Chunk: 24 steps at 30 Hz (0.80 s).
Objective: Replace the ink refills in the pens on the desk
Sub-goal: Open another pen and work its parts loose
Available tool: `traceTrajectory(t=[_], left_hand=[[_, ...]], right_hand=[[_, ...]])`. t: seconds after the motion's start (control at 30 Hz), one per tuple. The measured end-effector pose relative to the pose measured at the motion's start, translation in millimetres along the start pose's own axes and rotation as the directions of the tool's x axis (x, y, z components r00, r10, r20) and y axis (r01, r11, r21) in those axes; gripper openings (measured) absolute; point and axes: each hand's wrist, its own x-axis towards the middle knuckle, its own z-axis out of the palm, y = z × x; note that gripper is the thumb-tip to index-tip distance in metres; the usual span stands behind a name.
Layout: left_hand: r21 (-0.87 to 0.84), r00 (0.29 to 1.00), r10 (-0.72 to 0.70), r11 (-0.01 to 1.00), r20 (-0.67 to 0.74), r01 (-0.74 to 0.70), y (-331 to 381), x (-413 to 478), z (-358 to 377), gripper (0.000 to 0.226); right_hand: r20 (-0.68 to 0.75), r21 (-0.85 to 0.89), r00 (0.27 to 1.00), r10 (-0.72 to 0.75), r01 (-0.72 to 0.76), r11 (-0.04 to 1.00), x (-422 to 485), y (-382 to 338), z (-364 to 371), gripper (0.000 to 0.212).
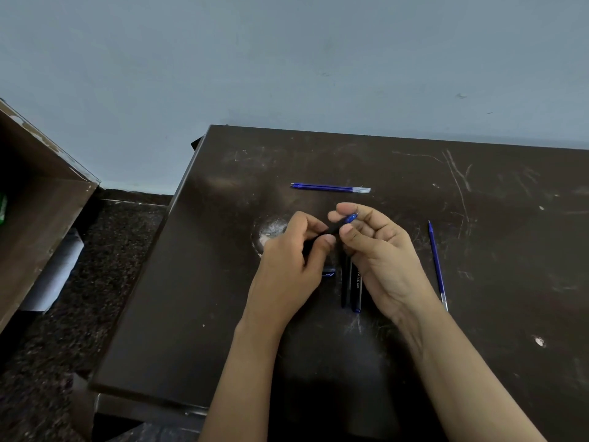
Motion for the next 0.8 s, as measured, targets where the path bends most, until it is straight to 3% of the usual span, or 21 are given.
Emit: traceTrajectory(t=[0.27,0.33,0.5,0.6,0.7,0.8], left_hand=[[-0.035,1.0,0.011,0.999,0.017,-0.01,2.7,-0.9,-0.1,0.008],[-0.033,1.0,0.004,0.999,0.01,-0.003,1.7,-0.7,-0.2,0.007],[-0.034,0.999,0.013,0.999,0.038,-0.012,0.8,-0.4,0.3,0.007],[-0.037,0.999,0.001,0.999,0.036,0.0,0.7,-0.6,0.3,0.006],[-0.022,1.0,0.003,1.0,0.03,-0.003,0.6,-0.7,0.2,0.005],[-0.018,0.999,0.022,1.0,0.047,-0.021,0.2,-0.6,0.0,0.005]], right_hand=[[0.003,-0.06,1.0,-0.025,0.025,0.998,-1.1,1.5,1.4,0.011],[0.046,-0.03,0.999,-0.023,0.025,0.999,-1.1,-0.2,0.9,0.022],[-0.001,-0.109,1.0,-0.014,0.014,0.994,-1.2,-0.1,1.4,0.022],[-0.008,-0.078,1.0,-0.006,0.005,0.997,0.0,0.4,-0.4,0.011],[0.023,-0.073,1.0,-0.017,0.019,0.997,-0.2,-0.2,-0.2,0.023],[0.004,-0.117,0.999,-0.035,0.035,0.992,-1.2,0.7,2.7,0.021]])
